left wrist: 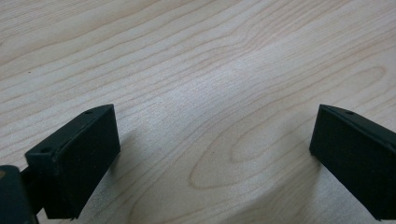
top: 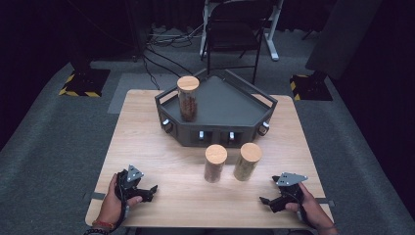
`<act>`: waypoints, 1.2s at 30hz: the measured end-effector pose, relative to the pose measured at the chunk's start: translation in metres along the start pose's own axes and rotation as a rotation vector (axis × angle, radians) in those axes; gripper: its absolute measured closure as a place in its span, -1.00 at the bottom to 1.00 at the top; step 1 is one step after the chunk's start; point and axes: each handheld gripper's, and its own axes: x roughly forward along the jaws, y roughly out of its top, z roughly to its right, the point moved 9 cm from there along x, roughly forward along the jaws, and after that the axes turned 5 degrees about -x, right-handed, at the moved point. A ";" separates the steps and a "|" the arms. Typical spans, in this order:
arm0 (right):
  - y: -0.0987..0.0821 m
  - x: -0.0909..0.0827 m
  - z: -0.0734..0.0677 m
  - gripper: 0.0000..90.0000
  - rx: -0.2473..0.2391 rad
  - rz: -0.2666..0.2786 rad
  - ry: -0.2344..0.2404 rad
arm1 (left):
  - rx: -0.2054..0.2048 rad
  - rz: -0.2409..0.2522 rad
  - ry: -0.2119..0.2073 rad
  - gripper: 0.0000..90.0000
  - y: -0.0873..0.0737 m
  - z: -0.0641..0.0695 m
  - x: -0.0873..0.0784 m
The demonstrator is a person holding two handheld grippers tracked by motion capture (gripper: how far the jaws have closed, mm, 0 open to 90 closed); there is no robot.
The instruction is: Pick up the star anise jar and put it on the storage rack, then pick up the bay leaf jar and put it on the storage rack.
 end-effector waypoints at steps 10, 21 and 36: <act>0.000 0.000 0.000 -1.00 0.000 0.000 0.000 | 0.013 -0.003 -0.008 -0.99 0.001 0.000 0.001; 0.000 0.000 0.000 -1.00 0.000 0.000 0.000 | 0.016 -0.004 -0.010 -0.99 0.001 -0.001 0.001; 0.000 0.000 0.000 -0.99 0.000 0.000 -0.004 | 0.014 -0.005 -0.009 -0.99 0.000 0.000 0.001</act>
